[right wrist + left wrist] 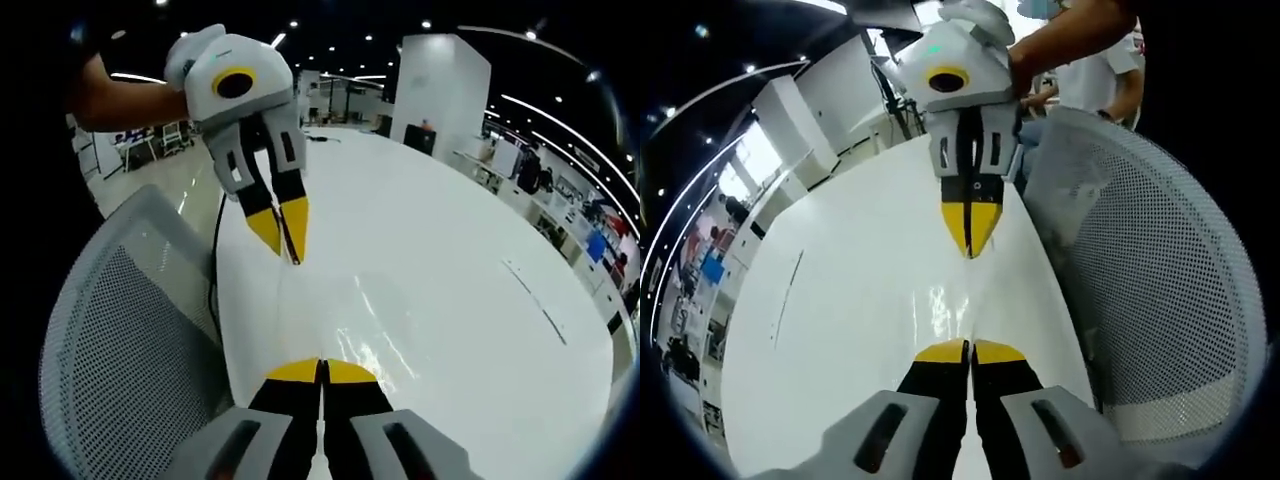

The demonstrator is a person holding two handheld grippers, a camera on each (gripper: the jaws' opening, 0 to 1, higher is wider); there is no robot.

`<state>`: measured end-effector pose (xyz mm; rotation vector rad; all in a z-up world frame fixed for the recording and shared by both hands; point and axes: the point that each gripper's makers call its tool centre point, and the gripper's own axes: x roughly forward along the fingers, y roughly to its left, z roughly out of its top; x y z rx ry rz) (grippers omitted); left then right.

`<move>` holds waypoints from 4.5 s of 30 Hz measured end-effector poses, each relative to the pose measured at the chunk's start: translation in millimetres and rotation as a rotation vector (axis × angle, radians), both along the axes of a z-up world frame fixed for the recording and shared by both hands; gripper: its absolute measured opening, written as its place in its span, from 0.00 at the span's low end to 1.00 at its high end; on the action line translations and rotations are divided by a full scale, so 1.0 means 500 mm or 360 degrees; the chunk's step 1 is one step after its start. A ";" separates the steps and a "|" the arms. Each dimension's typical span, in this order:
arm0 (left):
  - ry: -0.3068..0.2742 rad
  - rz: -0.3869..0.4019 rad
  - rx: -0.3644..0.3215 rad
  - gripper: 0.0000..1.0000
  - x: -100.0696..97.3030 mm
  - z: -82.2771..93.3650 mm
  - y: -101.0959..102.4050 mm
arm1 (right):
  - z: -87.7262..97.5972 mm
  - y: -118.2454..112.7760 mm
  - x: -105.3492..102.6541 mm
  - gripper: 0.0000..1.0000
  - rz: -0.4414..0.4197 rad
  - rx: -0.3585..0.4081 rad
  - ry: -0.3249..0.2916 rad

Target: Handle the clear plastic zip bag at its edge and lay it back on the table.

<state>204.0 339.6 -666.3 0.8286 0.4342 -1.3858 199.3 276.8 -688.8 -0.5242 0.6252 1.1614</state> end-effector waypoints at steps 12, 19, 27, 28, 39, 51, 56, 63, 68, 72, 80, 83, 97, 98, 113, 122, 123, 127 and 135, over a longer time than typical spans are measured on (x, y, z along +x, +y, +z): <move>-0.0013 0.0060 -0.0220 0.13 0.007 0.063 -0.018 | 0.004 -0.003 0.006 0.00 -0.0012 0.0004 0.0005; -0.0043 0.0040 -0.0250 0.16 0.003 0.081 -0.033 | 0.008 -0.005 0.009 0.00 -0.0033 0.0016 0.0010; -0.0083 -0.0018 -0.0241 0.17 -0.003 0.090 -0.054 | 0.011 -0.007 0.011 0.00 -0.0041 0.0019 0.0017; -0.0086 -0.0028 -0.0241 0.17 -0.005 0.091 -0.058 | 0.011 -0.007 0.012 0.00 -0.0042 0.0020 0.0019; -0.0127 -0.0128 -0.0192 0.18 -0.017 0.077 -0.102 | 0.023 -0.005 0.020 0.00 -0.0070 0.0029 0.0046; -0.0108 -0.0168 -0.0214 0.14 -0.026 0.080 -0.114 | 0.034 -0.003 0.020 0.00 -0.0096 0.0030 0.0055; -0.0123 -0.0212 -0.0147 0.13 -0.032 0.059 -0.116 | 0.037 -0.002 0.018 0.00 -0.0103 0.0028 0.0057; -0.0157 -0.0206 -0.0047 0.10 -0.026 0.023 -0.113 | 0.051 0.001 0.023 0.00 -0.0132 0.0044 0.0055; -0.0229 -0.0176 0.0000 0.05 -0.012 0.010 -0.109 | 0.064 0.001 0.031 0.00 -0.0168 0.0078 0.0053; -0.0314 -0.0172 0.0058 0.00 0.001 0.002 -0.104 | 0.077 0.001 0.040 0.00 -0.0207 0.0118 0.0049; -0.0342 -0.0161 0.0110 0.00 0.004 -0.007 -0.094 | 0.097 -0.006 0.065 0.00 -0.0284 0.0165 -0.0018; -0.0347 -0.0164 0.0120 0.00 0.003 -0.009 -0.092 | 0.100 -0.011 0.073 0.00 -0.0298 0.0169 -0.0037; -0.0300 -0.0123 0.0094 0.00 -0.007 -0.013 -0.082 | 0.156 -0.038 0.113 0.00 -0.0406 0.0236 -0.0168; -0.0299 -0.0116 0.0091 0.00 -0.005 -0.011 -0.082 | 0.156 -0.036 0.113 0.00 -0.0403 0.0232 -0.0177; -0.0174 0.0130 -0.0343 0.05 0.033 0.093 -0.103 | 0.138 -0.036 0.126 0.00 -0.0334 0.0032 -0.0303; -0.0019 0.0408 -0.0616 0.18 0.030 0.158 -0.059 | 0.106 -0.032 0.126 0.00 -0.0267 -0.0044 -0.0329; -0.0009 0.0437 -0.0630 0.19 0.029 0.161 -0.054 | 0.103 -0.031 0.126 0.00 -0.0263 -0.0050 -0.0329; -0.0003 0.0504 -0.0655 0.21 0.022 0.169 -0.030 | 0.092 -0.029 0.130 0.00 -0.0247 -0.0071 -0.0335; 0.0033 0.0664 -0.0689 0.28 0.021 0.167 0.008 | 0.071 -0.029 0.134 0.00 -0.0229 -0.0112 -0.0355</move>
